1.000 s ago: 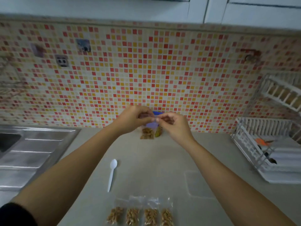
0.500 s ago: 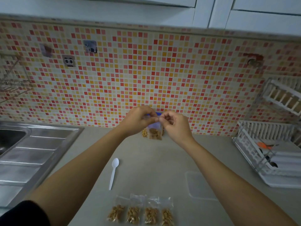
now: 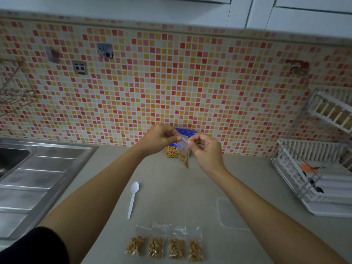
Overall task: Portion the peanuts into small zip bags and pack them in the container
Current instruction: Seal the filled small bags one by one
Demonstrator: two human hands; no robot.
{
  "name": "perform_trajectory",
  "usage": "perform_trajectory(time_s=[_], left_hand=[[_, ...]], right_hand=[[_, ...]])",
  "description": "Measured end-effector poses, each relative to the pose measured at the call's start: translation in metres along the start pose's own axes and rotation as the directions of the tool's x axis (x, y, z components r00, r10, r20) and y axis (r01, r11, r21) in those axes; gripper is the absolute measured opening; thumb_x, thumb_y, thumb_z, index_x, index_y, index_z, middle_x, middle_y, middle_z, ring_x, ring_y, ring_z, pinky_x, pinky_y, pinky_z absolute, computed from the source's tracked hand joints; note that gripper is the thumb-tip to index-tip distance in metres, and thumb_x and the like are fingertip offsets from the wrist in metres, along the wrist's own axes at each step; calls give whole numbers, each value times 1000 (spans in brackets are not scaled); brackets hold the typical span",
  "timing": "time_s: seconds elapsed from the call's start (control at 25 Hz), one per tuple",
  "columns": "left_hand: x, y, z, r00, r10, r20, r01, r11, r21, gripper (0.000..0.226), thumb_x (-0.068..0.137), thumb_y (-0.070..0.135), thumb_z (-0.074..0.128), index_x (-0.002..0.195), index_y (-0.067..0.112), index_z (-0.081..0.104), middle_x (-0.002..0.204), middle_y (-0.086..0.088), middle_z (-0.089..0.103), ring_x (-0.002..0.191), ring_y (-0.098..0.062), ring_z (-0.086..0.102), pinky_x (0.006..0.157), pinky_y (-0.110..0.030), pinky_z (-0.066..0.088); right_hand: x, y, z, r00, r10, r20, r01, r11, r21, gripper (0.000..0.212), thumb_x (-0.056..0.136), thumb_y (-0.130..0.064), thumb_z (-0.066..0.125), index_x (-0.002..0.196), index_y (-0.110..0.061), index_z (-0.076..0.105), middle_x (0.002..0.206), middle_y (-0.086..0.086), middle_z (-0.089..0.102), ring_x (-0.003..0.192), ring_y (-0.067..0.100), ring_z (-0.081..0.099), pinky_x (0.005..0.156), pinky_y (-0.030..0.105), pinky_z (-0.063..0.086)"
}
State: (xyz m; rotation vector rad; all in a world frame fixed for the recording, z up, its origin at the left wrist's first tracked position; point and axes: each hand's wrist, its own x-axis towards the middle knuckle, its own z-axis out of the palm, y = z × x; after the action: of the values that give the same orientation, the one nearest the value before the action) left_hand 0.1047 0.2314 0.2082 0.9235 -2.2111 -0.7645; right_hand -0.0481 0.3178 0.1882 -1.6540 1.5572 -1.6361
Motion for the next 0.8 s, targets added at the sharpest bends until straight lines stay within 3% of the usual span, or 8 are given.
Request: perform_trajectory(time_s=[0.08,0.2,0.36,0.48,0.6,0.8], left_hand=[[-1,-1,2,1000,-27,-3,27,1000,-3,15,87,23,64,91,9,69,88,-3,67,77,-8,61,64,-10,46],[-6,-2,13,997,-63,-36,62,998,-28,10,90,23,59,86,14,62,89,-6,68,80,-15,63,69,-24,50],[-19,-7,38,982,-184,41,184,892,-412,9,95,21,52,88,15,51,85,-10,66,67,-15,67,62,-25,55],[-29,-13,66,962,-249,112,269,794,-545,10,96,16,50,86,16,48,78,-13,64,52,-9,62,55,-24,55],[-46,-30,107,917,-329,224,398,738,-546,11,95,16,51,85,16,49,76,-8,66,49,-10,62,55,-25,57],[-88,-60,195,853,-410,323,505,804,-313,9,90,15,59,85,9,56,77,-7,57,49,-9,63,56,-24,58]], right_hand=[[-2,2,1,1000,13,-7,-12,1000,14,18,84,-5,63,73,-18,62,69,-5,63,64,7,60,65,19,52],[0,11,1,989,147,-10,-146,987,62,13,86,-9,60,75,-16,61,70,-3,63,68,11,60,72,29,54],[-3,30,-4,955,295,15,-294,941,167,18,90,-21,57,73,-27,57,78,-6,60,78,14,59,77,44,56],[-23,51,-11,914,388,116,-405,884,235,10,90,-16,59,87,-25,56,93,-4,56,80,10,58,68,35,57],[-60,84,-20,865,486,128,-502,840,207,23,84,-2,62,91,-23,55,86,-2,57,70,9,58,53,21,52],[-151,154,-31,707,705,56,-705,694,148,21,83,-6,65,83,-25,57,82,1,60,75,18,60,61,31,53]])
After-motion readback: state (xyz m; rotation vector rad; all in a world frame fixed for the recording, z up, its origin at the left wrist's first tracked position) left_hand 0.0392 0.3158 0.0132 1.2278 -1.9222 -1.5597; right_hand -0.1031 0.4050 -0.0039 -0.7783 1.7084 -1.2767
